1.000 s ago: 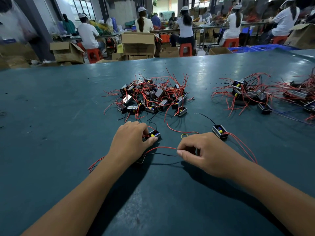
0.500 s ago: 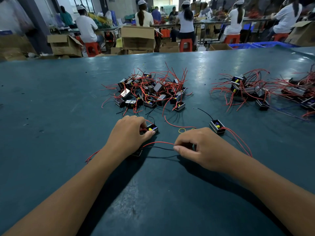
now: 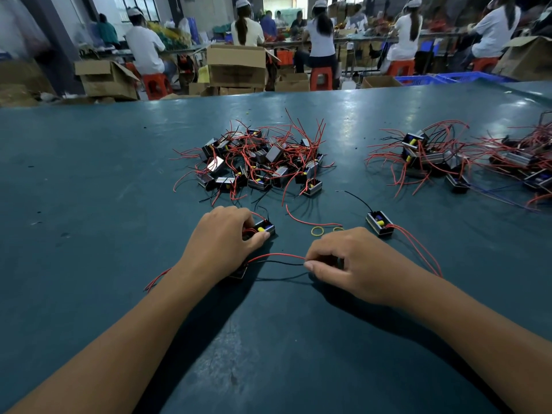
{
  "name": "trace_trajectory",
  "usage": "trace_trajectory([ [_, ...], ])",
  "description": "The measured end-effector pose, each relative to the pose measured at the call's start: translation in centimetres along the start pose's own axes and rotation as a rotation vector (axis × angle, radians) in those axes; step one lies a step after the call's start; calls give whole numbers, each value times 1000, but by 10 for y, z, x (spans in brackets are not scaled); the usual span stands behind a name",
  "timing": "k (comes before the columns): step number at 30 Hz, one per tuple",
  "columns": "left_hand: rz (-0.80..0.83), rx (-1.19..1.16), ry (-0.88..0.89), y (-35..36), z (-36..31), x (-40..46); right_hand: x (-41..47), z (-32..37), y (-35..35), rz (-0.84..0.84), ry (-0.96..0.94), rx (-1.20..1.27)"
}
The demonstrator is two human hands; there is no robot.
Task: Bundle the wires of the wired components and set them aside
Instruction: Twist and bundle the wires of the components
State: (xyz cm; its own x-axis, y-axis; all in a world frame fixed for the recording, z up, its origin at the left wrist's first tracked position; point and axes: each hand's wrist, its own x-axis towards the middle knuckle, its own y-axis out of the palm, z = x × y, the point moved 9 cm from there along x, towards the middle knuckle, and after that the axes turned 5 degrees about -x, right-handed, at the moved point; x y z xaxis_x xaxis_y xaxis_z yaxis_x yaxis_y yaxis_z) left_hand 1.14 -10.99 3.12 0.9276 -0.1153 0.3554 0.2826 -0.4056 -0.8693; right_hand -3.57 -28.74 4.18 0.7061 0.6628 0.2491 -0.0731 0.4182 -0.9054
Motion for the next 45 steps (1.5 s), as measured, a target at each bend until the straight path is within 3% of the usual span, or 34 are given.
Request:
trace_trajectory([
  [6, -6, 6, 20, -6, -8, -2, 0, -2, -1, -27, 12, 37],
  [13, -292, -98, 246, -50, -58, -16, -3, -17, -27, -351, 152, 160],
  [19, -377, -172, 411, -57, -99, -36, -2, -22, -23, -379, 229, 530],
  [22, -322, -226, 422, -54, -101, -38, -1, -25, -20, -379, 247, 793],
  [28, -160, -601, 216, -42, -87, -32, 1, -36, -9, -353, 368, 1111],
  [34, -138, -963, -60, -33, -64, -25, 3, -29, -15, -314, 300, 966],
  [45, -37, -1354, -265, -19, -55, -24, 3, -26, -17, -315, 249, 878],
])
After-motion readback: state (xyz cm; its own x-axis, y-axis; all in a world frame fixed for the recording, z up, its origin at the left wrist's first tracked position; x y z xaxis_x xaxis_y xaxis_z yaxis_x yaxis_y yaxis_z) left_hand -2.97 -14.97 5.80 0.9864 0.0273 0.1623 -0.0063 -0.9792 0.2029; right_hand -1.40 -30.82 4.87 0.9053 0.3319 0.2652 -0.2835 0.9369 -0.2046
